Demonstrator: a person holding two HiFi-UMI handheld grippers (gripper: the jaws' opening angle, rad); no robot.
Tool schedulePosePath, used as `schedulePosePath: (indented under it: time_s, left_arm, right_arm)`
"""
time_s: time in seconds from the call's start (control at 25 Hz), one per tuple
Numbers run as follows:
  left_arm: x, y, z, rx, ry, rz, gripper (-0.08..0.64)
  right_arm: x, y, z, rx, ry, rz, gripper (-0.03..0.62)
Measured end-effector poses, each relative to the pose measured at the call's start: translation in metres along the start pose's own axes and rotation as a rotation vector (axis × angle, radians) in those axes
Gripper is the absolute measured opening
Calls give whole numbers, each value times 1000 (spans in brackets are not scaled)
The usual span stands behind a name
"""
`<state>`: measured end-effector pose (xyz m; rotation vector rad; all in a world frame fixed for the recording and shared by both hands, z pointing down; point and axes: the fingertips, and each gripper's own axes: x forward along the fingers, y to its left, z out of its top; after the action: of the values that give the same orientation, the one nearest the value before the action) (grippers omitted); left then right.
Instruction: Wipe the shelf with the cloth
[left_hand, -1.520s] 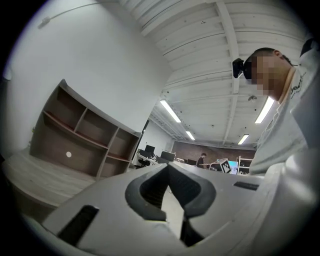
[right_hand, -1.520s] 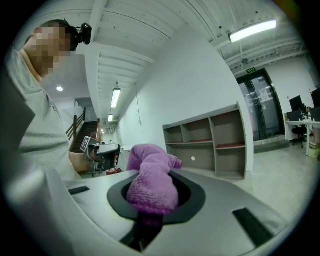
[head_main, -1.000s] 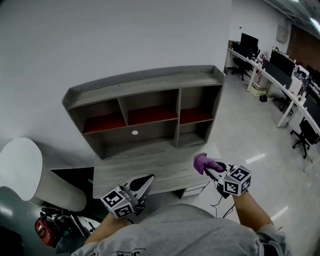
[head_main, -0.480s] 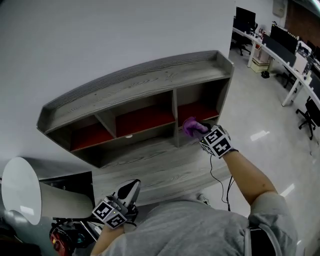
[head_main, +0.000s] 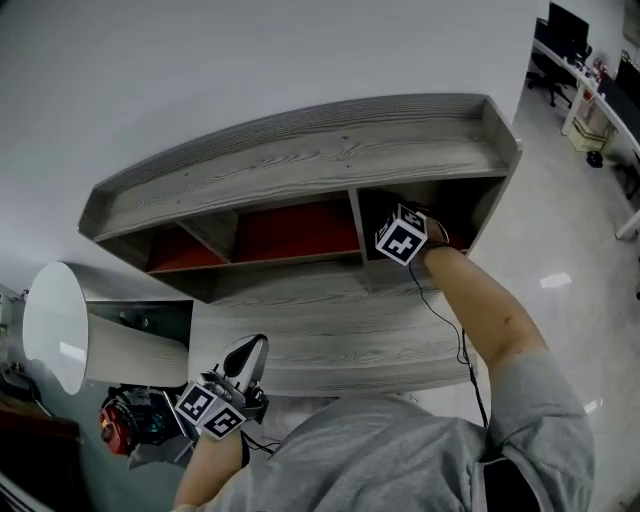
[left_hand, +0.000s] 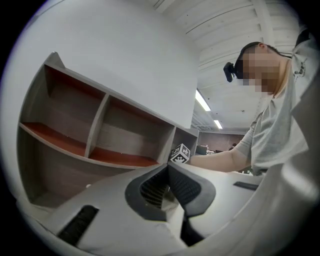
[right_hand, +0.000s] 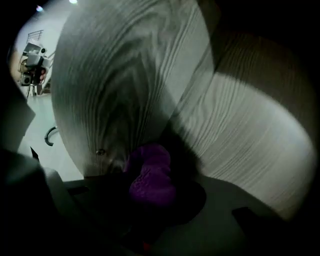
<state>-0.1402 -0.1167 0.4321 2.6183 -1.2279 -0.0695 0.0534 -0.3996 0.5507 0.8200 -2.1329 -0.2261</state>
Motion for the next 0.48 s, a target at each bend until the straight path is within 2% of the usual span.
schedulePosePath:
  time_s: [0.28,0.48]
  left_arm:
    - [78,2,-2,0,21,-128,14]
    - [105,-5,-14,1,51,-228,14]
  right_arm:
    - [23,-5,-11,-57,112,55,71]
    - [1,-29,-65,-139,350,-12,71]
